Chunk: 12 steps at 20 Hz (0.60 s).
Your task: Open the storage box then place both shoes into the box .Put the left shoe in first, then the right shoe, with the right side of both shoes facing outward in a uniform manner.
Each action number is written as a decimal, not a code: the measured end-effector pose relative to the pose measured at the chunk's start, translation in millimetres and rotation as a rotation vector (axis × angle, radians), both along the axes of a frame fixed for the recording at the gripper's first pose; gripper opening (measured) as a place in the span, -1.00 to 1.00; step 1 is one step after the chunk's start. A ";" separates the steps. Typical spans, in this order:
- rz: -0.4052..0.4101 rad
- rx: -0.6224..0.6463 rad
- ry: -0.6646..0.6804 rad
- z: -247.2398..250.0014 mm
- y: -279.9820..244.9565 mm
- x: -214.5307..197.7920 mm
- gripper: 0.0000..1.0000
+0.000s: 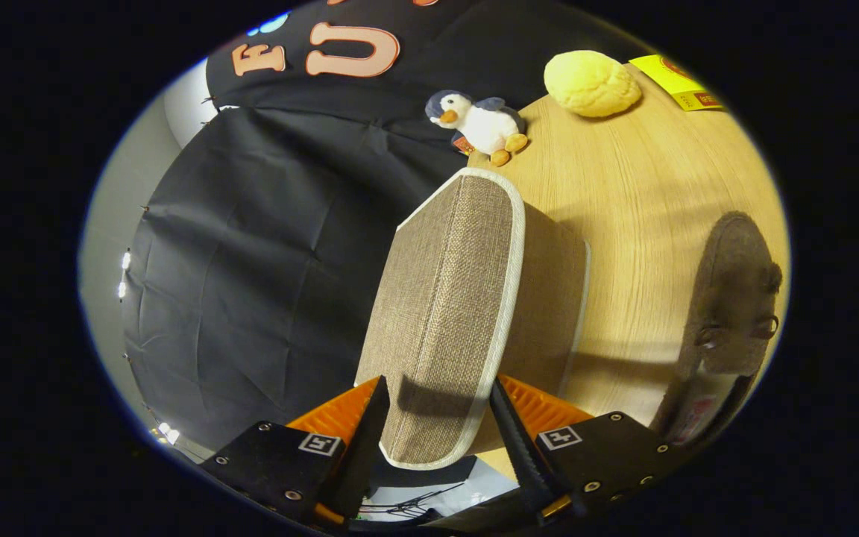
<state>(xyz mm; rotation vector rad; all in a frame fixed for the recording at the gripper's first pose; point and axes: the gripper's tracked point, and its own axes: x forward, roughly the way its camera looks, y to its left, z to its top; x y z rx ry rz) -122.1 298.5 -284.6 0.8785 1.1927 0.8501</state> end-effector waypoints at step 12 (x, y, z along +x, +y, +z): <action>-0.057 0.187 -0.132 119.7 46.9 27.1 -0.38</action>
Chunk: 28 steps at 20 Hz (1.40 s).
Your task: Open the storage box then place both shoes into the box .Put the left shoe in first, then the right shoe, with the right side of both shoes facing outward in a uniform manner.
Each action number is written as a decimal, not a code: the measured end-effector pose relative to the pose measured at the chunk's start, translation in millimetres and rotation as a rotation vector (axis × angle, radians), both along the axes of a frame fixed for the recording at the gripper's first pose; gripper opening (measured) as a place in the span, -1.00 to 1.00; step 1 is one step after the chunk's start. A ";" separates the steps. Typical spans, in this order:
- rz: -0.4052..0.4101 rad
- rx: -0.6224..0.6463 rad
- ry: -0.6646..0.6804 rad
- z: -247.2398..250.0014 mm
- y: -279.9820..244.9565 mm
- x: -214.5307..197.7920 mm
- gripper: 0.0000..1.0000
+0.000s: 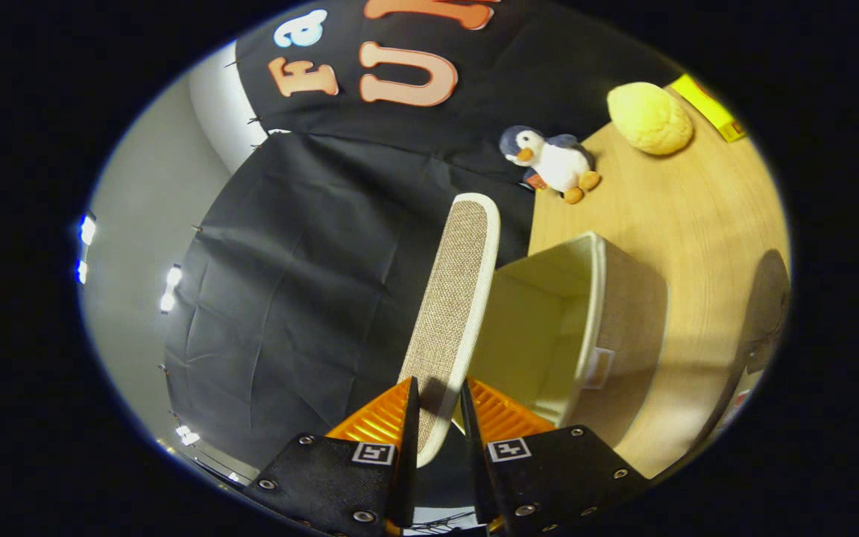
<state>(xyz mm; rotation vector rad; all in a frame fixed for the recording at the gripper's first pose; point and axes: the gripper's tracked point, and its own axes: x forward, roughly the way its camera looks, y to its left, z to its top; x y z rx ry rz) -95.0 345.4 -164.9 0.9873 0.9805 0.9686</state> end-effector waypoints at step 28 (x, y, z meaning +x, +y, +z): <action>0.040 -0.323 -0.223 -5.2 87.0 2.1 0.35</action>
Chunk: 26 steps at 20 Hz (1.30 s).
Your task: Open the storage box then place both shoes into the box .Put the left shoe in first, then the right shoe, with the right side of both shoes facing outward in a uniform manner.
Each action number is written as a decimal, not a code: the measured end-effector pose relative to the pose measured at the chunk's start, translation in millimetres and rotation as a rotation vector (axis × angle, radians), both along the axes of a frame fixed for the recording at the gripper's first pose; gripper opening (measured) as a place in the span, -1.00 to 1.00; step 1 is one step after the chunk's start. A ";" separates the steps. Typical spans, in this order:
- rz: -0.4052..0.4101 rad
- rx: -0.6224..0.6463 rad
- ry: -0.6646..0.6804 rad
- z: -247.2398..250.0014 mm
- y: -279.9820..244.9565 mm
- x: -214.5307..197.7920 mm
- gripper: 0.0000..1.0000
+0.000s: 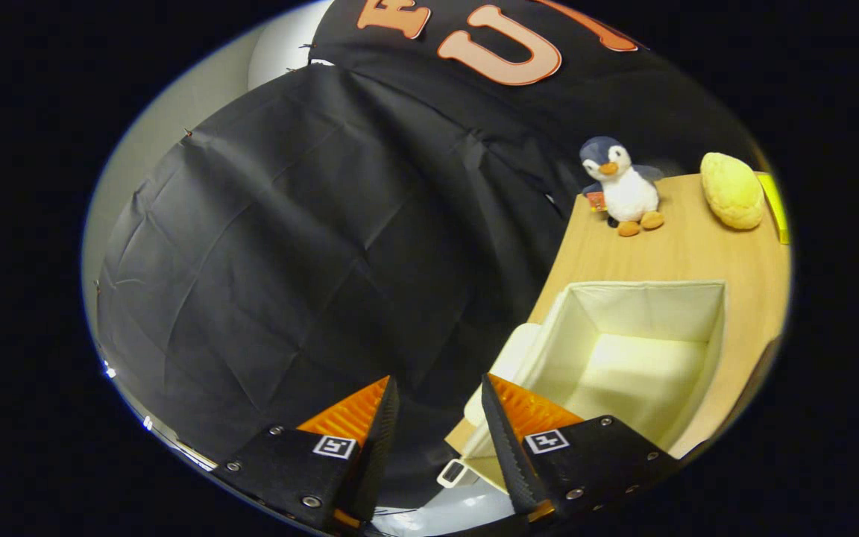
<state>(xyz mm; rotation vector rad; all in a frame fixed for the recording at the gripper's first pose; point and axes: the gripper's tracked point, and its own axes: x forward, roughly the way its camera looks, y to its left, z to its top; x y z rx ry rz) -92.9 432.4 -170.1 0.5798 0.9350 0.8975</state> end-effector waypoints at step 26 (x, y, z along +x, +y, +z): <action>-0.259 -0.795 0.016 -248.9 -326.3 5.0 0.33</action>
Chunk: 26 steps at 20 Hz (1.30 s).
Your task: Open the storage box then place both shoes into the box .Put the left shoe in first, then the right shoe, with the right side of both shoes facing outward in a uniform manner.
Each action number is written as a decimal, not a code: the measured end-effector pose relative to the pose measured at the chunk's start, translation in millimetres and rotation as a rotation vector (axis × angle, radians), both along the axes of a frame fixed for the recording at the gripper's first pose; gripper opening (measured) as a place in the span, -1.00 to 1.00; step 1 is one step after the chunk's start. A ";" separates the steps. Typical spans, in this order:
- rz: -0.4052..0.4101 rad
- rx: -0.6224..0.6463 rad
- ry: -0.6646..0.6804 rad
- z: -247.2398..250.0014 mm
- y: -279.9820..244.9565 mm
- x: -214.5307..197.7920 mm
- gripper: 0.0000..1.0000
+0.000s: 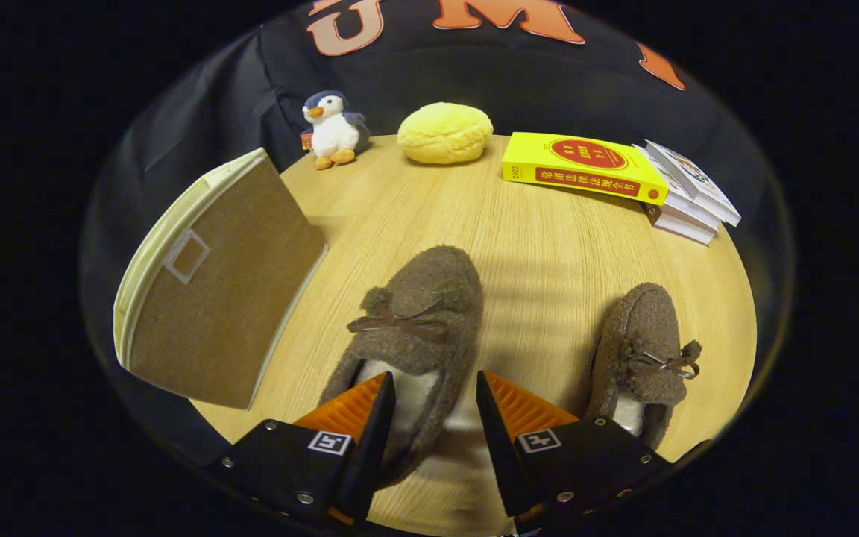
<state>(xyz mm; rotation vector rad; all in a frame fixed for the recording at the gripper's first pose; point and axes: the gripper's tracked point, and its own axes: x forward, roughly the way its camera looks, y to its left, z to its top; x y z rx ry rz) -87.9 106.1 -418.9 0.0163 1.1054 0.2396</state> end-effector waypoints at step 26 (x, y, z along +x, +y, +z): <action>-0.150 0.123 -0.088 177.4 105.1 44.6 -0.91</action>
